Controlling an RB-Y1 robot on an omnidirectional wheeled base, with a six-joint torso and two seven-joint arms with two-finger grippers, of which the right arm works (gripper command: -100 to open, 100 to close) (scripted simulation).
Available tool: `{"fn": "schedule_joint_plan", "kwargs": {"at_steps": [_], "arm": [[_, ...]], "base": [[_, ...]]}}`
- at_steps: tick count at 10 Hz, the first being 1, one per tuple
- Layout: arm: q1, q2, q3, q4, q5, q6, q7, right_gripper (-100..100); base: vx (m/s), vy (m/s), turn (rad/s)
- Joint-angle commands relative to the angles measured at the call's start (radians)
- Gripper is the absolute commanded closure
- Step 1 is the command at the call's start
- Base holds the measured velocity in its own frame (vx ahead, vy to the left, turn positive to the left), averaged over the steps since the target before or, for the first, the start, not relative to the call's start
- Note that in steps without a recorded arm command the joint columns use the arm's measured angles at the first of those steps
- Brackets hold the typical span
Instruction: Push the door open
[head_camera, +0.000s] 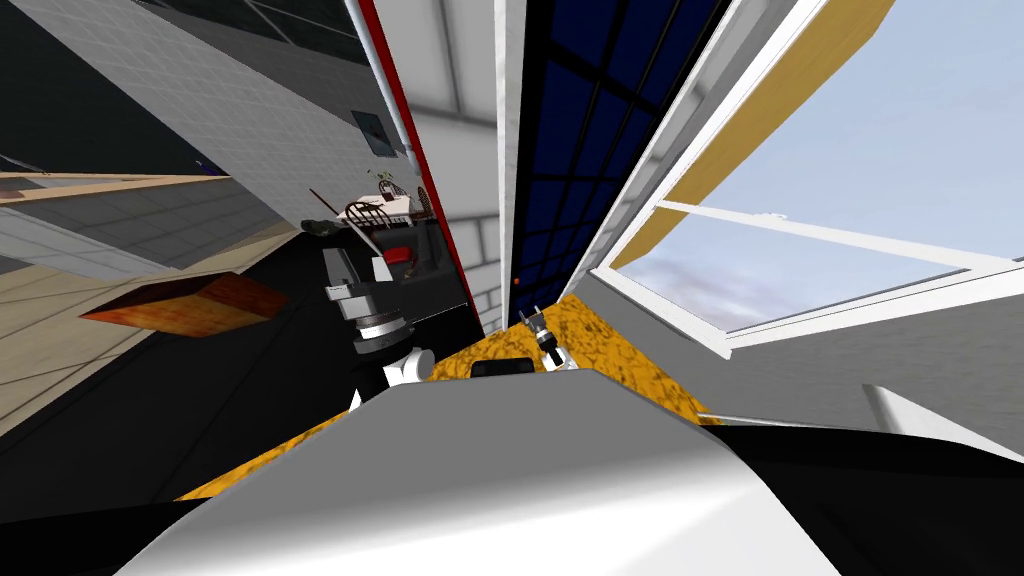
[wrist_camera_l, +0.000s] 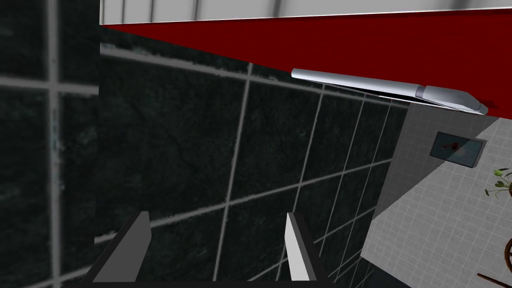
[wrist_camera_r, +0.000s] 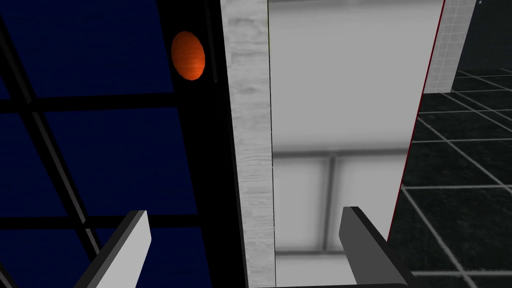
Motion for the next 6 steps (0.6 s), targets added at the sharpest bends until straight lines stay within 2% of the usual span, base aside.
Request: {"fn": "schedule_joint_plan", "kwargs": {"at_steps": [1,4,6], "arm": [[-0.014,0.013,-0.003,0.038,0.010,-0.008,0.031,-100],[-0.031,0.034,-0.005,0.093,0.034,-0.018,0.080,-100],[-0.041,0.049,-0.007,0.126,0.049,-0.023,0.109,-100]], "base": [[0.069,-0.130,0.057],[0.090,-0.113,0.054],[0.163,-0.132,0.036]]}}
